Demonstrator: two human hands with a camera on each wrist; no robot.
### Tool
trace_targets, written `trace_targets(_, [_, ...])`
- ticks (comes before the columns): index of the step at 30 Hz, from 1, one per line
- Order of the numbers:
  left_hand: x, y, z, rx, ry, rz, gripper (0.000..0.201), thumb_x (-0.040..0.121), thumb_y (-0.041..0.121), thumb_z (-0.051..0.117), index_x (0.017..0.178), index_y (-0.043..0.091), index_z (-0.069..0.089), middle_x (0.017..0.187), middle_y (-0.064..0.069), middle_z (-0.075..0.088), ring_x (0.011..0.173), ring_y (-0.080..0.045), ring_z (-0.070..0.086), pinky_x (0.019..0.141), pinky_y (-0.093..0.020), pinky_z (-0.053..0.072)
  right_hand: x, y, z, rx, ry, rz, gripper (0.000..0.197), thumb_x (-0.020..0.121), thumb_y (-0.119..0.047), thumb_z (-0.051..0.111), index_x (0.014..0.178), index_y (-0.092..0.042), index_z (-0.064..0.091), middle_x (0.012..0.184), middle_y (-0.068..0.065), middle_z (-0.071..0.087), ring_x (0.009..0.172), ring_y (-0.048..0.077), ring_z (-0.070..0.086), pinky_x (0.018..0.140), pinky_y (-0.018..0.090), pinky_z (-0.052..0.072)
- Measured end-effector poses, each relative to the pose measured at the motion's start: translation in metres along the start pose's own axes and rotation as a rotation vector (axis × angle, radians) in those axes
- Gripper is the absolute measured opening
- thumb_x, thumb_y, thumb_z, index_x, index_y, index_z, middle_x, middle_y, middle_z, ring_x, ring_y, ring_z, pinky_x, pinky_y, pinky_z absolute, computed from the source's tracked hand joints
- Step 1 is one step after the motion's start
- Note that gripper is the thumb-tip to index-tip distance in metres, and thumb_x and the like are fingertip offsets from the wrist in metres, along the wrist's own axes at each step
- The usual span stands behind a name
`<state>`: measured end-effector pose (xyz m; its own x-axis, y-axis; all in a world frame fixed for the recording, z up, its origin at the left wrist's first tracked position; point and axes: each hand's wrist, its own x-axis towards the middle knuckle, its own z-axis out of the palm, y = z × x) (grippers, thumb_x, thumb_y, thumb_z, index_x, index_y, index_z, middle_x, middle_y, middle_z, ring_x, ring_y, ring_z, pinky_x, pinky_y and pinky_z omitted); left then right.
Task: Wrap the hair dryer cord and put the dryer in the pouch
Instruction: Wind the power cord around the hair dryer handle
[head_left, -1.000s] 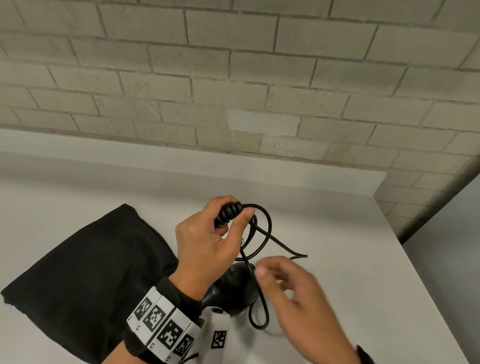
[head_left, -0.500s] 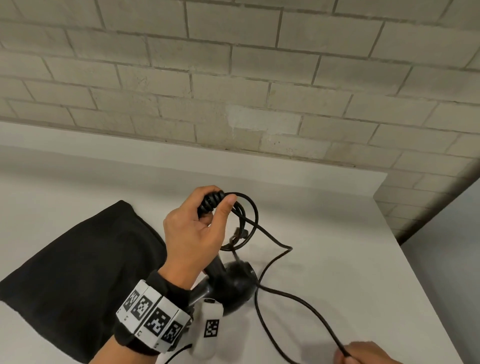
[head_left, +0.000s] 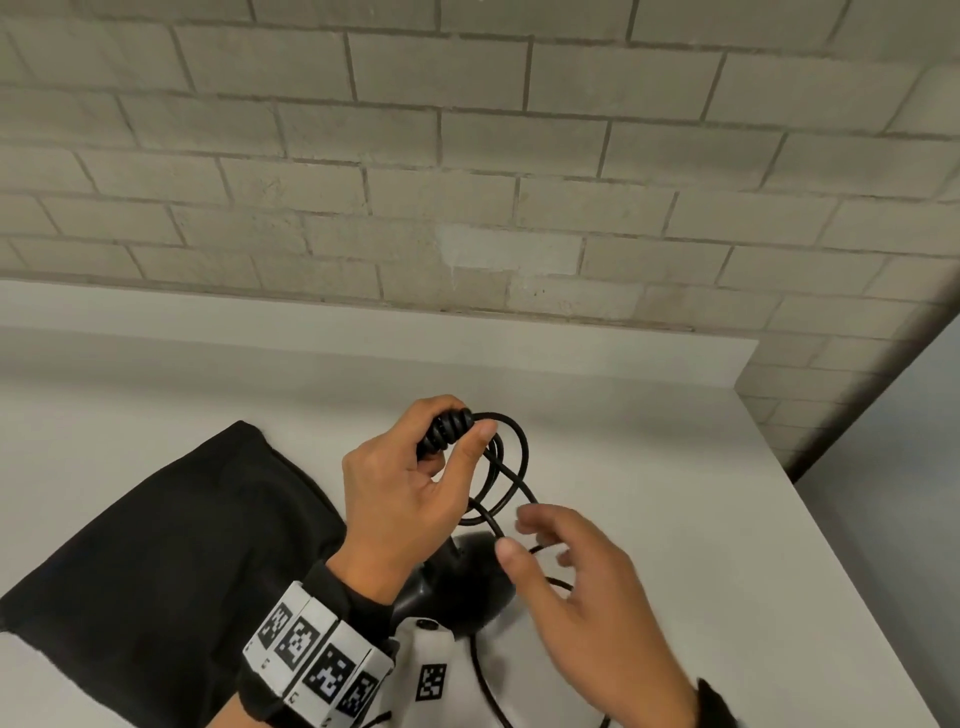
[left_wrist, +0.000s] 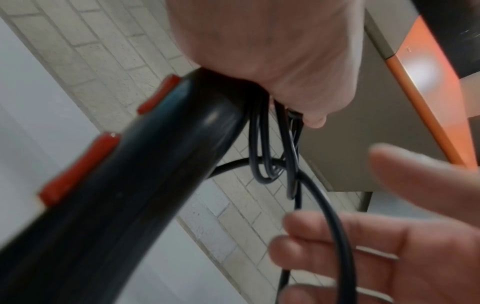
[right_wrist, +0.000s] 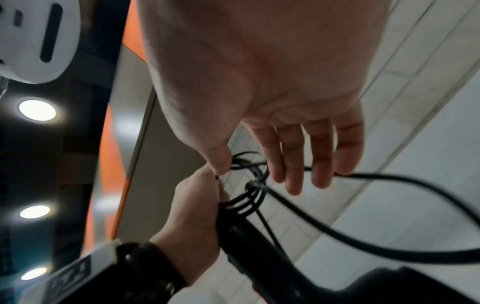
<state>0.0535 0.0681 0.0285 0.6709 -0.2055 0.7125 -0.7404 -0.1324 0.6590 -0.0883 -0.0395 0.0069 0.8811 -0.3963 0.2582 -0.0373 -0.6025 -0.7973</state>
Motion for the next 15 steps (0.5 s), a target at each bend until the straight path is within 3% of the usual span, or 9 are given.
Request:
trace_targets(3, [0.000,-0.002,-0.003,0.003,0.008,-0.013,0.041,0.090,0.061,0.057,0.095,0.022,0.066,0.064,0.011,0.062,0.044,-0.004,0.051,0.045,-0.026,0.046,0.011,-0.013,0.016,0.079,-0.091,-0.027,0.012,0.095,-0.042,0.055,0.092,-0.035,0.064,0.076,-0.021,0.067,0.079,-0.004,0.062,0.069,0.011,0.045])
trace_targets(5, [0.001,-0.003,-0.004,-0.014,0.012,-0.028,0.040,0.089,0.061,0.057,0.095,0.022,0.066,0.065,0.012,0.062,0.045,-0.004,0.051,0.047,-0.023,0.046,0.008,-0.015,0.012,0.163,-0.127,-0.057,0.018,0.099,-0.029,0.054,0.084,-0.032,0.063,0.063,-0.012,0.060,0.064,0.003,0.058,0.064,0.015,0.046])
trace_targets(8, [0.002,-0.006,-0.004,-0.044,0.003,-0.051,0.040,0.089,0.061,0.058,0.095,0.022,0.066,0.064,0.010,0.061,0.043,-0.006,0.052,0.047,-0.026,0.050,-0.008,-0.006,-0.009,0.370,-0.095,-0.033,0.015,0.097,-0.031,0.057,0.086,-0.035,0.067,0.066,0.001,0.061,0.067,0.008,0.059,0.073,0.019,0.048])
trace_targets(10, [0.005,-0.009,-0.004,-0.061,-0.002,-0.063,0.036,0.089,0.060,0.059,0.096,0.025,0.065,0.063,0.004,0.062,0.042,-0.017,0.055,0.046,-0.035,0.053,-0.018,0.007,-0.025,0.444,-0.058,-0.051,0.015,0.090,-0.043,0.064,0.090,-0.030,0.071,0.069,0.006,0.067,0.071,0.015,0.065,0.080,0.024,0.052])
trace_targets(11, [0.006,-0.011,-0.004,-0.055,0.001,-0.061,0.035,0.090,0.059,0.059,0.096,0.025,0.065,0.063,0.002,0.062,0.042,-0.019,0.055,0.046,-0.037,0.053,-0.024,0.017,-0.032,0.454,-0.022,-0.076,0.012,0.088,-0.038,0.066,0.090,-0.028,0.072,0.069,0.007,0.069,0.070,0.017,0.067,0.079,0.024,0.053])
trace_targets(12, [0.008,-0.012,-0.005,-0.050,0.005,-0.062,0.036,0.090,0.059,0.059,0.096,0.024,0.065,0.064,0.003,0.062,0.042,-0.019,0.053,0.046,-0.037,0.052,-0.029,0.029,-0.038,0.458,0.000,-0.108,0.009,0.088,-0.022,0.065,0.088,-0.026,0.072,0.067,0.005,0.070,0.068,0.018,0.068,0.076,0.022,0.054])
trace_targets(14, [0.010,-0.014,-0.005,-0.045,0.010,-0.073,0.038,0.090,0.058,0.058,0.095,0.022,0.066,0.066,0.006,0.062,0.043,-0.016,0.052,0.047,-0.036,0.050,-0.040,0.056,-0.049,0.389,0.032,-0.170,0.040,0.084,0.011,0.052,0.090,-0.024,0.071,0.069,0.001,0.070,0.063,0.019,0.067,0.071,0.020,0.055])
trace_targets(15, [0.010,-0.015,-0.005,-0.040,0.013,-0.077,0.039,0.089,0.058,0.058,0.095,0.021,0.066,0.065,0.006,0.062,0.043,-0.015,0.050,0.047,-0.036,0.049,-0.046,0.065,-0.057,0.403,0.056,-0.161,0.044,0.086,0.017,0.047,0.094,-0.020,0.069,0.073,-0.001,0.070,0.061,0.019,0.066,0.069,0.021,0.055])
